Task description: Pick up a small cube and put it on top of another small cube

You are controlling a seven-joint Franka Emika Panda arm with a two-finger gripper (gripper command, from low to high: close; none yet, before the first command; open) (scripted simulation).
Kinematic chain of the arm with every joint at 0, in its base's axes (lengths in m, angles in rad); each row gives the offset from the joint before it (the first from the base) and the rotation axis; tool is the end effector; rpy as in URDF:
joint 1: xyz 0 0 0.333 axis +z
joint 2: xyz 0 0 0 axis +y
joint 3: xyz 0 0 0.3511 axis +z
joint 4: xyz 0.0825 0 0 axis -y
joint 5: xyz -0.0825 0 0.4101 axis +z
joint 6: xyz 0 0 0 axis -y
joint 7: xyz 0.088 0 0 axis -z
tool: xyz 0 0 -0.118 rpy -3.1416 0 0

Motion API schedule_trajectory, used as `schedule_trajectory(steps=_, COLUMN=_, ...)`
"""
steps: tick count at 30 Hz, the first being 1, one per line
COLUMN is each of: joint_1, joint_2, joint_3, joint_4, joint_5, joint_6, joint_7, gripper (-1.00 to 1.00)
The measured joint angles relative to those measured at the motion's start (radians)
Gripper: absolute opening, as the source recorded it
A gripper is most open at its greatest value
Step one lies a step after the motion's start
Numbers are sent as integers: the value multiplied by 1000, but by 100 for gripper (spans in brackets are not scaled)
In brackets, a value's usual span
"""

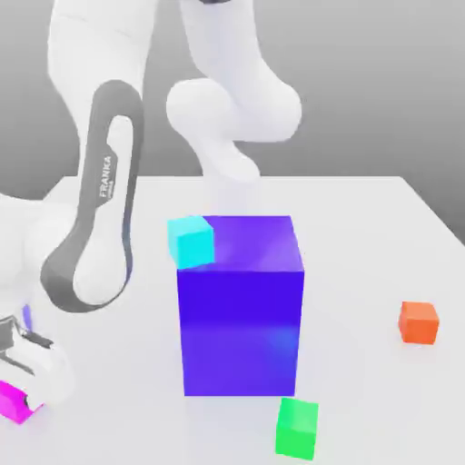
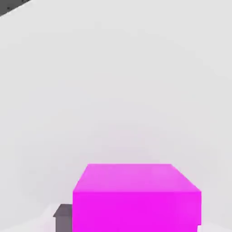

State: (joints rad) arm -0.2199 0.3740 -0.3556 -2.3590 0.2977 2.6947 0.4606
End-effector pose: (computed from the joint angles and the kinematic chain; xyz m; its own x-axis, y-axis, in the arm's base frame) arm 0.4358 -0.3021 0.1780 0.2836 -0.9589 0.0006 -0.9589 -0.2836 0.0000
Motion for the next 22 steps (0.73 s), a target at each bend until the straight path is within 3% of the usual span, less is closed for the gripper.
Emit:
schedule_trajectory(steps=13, joint_1=339, joint_2=-244, joint_3=275, joint_4=-141, joint_5=-251, joint_6=-73, joint_7=-163, gripper=-100)
schedule_trajectory(steps=18, joint_1=406, joint_2=-149, joint_3=349, joint_4=-152, joint_5=-293, joint_6=40, joint_7=-207, gripper=-100)
schedule_trajectory(steps=19, joint_1=408, joint_2=-121, joint_3=350, joint_4=-151, joint_5=-293, joint_6=68, joint_7=-208, gripper=100)
schedule_trajectory(steps=22, joint_1=408, joint_2=-121, joint_3=350, joint_4=-151, joint_5=-293, joint_6=68, joint_7=-208, gripper=100)
